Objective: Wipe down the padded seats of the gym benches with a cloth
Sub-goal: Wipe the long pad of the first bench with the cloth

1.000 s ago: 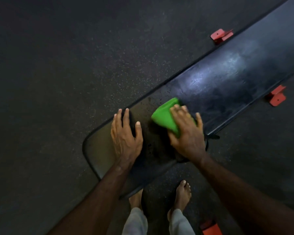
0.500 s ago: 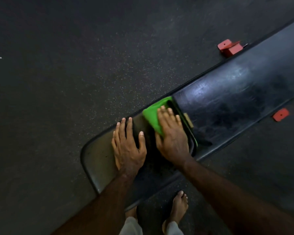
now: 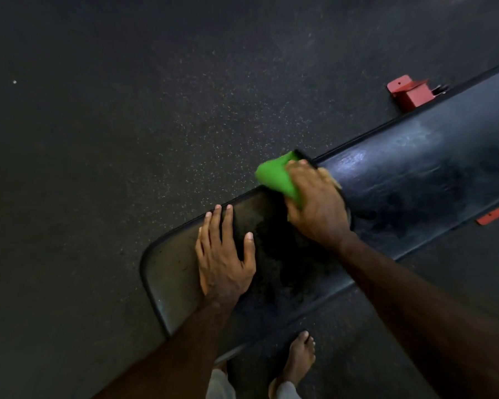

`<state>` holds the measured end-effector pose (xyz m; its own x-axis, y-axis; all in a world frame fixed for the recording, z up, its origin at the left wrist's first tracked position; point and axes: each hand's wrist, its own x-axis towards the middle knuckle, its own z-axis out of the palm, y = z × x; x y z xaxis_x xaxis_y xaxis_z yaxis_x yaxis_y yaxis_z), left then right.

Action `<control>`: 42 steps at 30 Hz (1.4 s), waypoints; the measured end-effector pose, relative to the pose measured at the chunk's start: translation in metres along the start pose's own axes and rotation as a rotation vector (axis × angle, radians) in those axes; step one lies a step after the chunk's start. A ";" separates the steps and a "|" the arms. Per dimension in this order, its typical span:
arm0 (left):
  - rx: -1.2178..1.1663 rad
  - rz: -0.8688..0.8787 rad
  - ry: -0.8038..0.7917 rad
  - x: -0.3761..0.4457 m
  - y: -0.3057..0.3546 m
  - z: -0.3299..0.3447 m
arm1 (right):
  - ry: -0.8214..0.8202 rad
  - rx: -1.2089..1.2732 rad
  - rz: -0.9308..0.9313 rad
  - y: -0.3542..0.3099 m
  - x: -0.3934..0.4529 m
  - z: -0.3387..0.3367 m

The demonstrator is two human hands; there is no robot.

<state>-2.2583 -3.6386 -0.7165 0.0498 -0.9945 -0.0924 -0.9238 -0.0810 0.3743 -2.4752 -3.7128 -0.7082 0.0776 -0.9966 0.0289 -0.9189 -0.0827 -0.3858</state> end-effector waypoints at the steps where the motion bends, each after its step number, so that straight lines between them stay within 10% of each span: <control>1: 0.000 -0.003 -0.007 0.000 0.000 0.000 | 0.084 0.027 0.183 -0.003 0.005 0.000; 3: 0.002 -0.004 -0.012 0.001 0.000 0.000 | 0.138 0.057 0.329 -0.030 0.007 0.010; 8: 0.012 -0.010 -0.025 0.002 0.000 0.001 | -0.155 0.037 -0.271 -0.032 0.007 0.011; 13: 0.010 -0.011 -0.041 0.000 0.000 0.000 | 0.091 0.012 0.301 -0.026 0.026 0.004; 19: 0.003 -0.017 -0.016 0.001 0.000 0.001 | -0.134 0.034 -0.251 -0.039 0.007 0.013; 24: -0.009 -0.002 -0.014 0.001 0.000 0.002 | 0.140 0.027 0.262 -0.044 0.017 0.018; 29: -0.004 0.002 0.011 0.001 -0.001 0.004 | -0.167 0.041 -0.273 -0.052 -0.010 0.023; 35: -0.049 0.018 0.039 0.001 0.001 0.001 | 0.131 0.067 0.251 -0.057 -0.002 0.024; 42: -0.344 -0.022 0.108 0.001 -0.026 -0.016 | -0.066 0.049 -0.135 -0.077 -0.019 0.030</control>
<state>-2.2283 -3.6387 -0.7114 0.1250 -0.9921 -0.0123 -0.7409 -0.1016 0.6639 -2.3940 -3.6869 -0.7071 0.2263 -0.9738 0.0236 -0.8782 -0.2145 -0.4275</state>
